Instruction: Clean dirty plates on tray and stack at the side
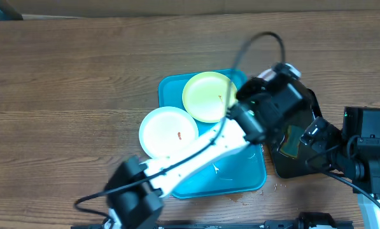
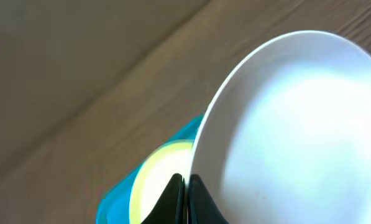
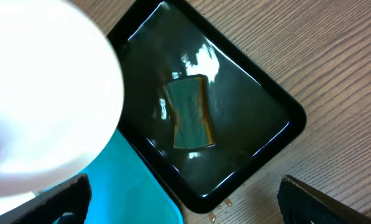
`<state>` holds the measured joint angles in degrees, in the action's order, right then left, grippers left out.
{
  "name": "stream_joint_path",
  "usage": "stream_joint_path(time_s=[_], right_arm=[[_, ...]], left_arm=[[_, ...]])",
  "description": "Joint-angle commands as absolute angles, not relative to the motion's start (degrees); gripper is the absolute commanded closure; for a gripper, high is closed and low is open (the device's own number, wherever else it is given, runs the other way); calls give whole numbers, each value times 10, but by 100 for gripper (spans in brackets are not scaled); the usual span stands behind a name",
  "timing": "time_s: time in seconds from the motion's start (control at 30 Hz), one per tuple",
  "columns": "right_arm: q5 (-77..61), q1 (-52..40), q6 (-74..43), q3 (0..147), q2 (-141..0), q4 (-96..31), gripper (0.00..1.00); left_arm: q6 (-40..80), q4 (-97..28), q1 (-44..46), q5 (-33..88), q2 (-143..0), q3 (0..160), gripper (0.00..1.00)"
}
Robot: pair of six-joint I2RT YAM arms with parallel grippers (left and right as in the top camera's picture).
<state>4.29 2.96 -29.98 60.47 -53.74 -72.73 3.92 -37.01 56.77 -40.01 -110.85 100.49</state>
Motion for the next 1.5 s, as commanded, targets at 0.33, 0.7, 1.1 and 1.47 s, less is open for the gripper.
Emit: stream_joint_path(time_s=[0.33,0.7,1.1,1.47], right_arm=[[44,31,-300,615,-534,-726,2],[44,31,-300,615,-534,-728,2],[44,31,-300,615,-534,-727,2],[14,31,-275,615,-534,-722,0]], left_arm=[[245,-709,225,-107,-937,1015,96],[238,-720,-148,-66,-937,858,95],[211,-520,-340,14,-938,667,86],[46,-566,-309,296,-915,701,48]])
